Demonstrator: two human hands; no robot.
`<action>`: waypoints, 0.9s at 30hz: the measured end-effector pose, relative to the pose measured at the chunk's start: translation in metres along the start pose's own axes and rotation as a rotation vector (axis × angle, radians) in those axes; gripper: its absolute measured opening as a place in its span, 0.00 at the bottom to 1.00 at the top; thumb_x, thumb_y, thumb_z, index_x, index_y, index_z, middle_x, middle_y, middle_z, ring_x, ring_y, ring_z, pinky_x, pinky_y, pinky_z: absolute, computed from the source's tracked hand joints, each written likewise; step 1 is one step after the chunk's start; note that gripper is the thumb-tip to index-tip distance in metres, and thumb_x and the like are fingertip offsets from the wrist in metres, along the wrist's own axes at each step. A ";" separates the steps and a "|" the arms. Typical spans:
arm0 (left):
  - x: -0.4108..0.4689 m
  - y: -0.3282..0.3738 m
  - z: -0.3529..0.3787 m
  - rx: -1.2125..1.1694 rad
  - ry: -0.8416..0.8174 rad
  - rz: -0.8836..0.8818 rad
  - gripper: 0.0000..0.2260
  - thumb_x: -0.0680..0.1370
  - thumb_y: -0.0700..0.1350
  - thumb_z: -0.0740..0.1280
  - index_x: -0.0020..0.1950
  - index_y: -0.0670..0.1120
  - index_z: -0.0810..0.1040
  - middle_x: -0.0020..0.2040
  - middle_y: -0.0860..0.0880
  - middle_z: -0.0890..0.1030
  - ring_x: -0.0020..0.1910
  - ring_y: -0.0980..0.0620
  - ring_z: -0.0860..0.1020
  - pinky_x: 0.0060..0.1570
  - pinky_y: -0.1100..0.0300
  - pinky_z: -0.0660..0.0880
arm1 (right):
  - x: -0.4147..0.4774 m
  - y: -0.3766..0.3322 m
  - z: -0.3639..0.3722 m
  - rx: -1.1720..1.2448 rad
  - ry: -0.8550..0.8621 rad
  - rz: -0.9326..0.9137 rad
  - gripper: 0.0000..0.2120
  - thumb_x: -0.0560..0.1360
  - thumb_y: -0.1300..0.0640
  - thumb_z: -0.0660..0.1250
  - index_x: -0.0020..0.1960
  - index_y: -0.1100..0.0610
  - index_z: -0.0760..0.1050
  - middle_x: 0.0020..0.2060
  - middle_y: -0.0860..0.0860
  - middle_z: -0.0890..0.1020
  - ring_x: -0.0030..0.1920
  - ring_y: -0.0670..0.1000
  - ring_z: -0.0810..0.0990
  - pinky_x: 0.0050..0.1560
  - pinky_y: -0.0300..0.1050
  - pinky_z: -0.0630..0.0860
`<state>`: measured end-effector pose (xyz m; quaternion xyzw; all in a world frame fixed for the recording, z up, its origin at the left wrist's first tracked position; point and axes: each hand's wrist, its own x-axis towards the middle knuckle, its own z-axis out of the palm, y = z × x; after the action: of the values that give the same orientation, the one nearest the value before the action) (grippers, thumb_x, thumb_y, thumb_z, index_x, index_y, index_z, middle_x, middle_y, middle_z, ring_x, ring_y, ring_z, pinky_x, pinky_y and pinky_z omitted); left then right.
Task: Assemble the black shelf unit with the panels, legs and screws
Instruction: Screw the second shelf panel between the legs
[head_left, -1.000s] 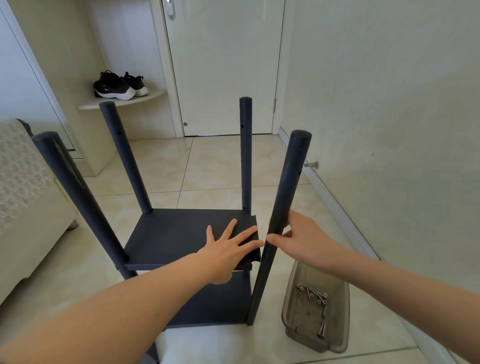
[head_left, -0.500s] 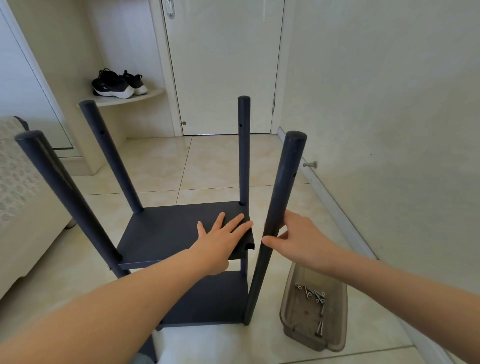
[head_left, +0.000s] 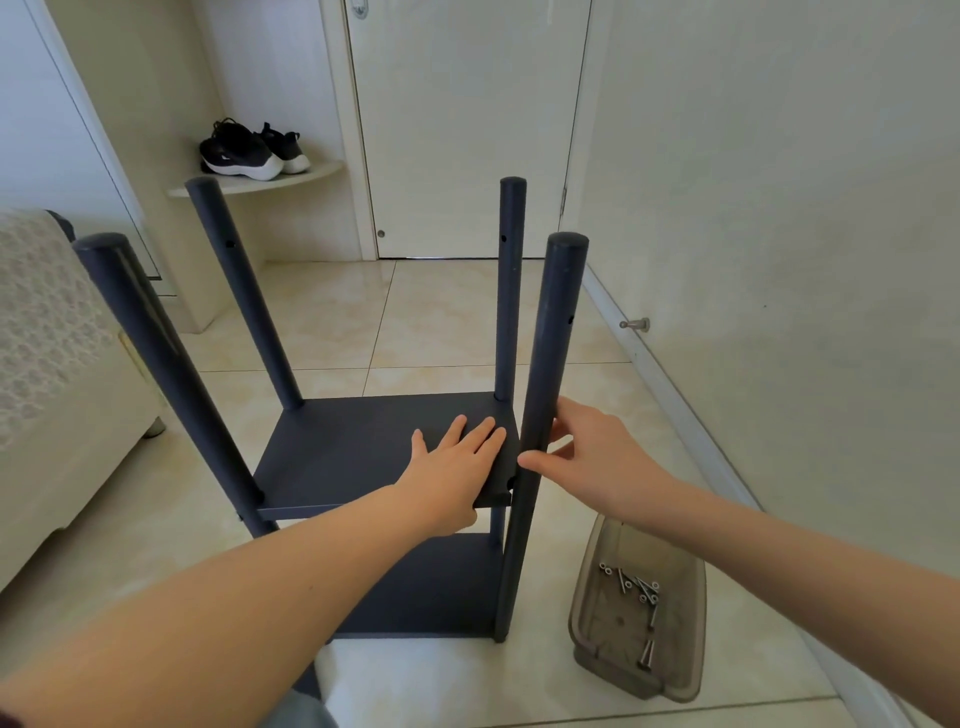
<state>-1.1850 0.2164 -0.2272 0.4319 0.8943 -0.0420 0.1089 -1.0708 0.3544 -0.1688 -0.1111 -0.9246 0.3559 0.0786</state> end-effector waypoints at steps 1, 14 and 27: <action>-0.001 -0.001 0.000 0.003 -0.002 0.005 0.44 0.78 0.43 0.70 0.82 0.50 0.41 0.82 0.50 0.43 0.81 0.43 0.40 0.73 0.31 0.46 | 0.001 0.000 0.002 0.003 0.001 -0.005 0.21 0.77 0.51 0.69 0.68 0.49 0.68 0.44 0.37 0.73 0.39 0.39 0.77 0.34 0.26 0.71; -0.003 -0.004 0.004 -0.028 0.037 0.024 0.42 0.79 0.49 0.69 0.82 0.50 0.42 0.82 0.50 0.44 0.81 0.42 0.41 0.75 0.34 0.44 | 0.013 -0.004 0.006 0.013 0.031 -0.038 0.19 0.76 0.50 0.70 0.64 0.48 0.71 0.44 0.39 0.75 0.41 0.39 0.77 0.42 0.30 0.74; 0.000 0.008 0.024 -0.111 0.180 -0.059 0.39 0.75 0.73 0.58 0.81 0.57 0.51 0.82 0.55 0.47 0.81 0.45 0.41 0.75 0.33 0.39 | 0.009 -0.006 0.003 0.047 0.048 -0.003 0.16 0.72 0.49 0.74 0.54 0.50 0.70 0.44 0.45 0.79 0.40 0.41 0.77 0.35 0.27 0.69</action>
<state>-1.1754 0.2172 -0.2507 0.4008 0.9137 0.0432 0.0507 -1.0812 0.3507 -0.1663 -0.1164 -0.9139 0.3747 0.1041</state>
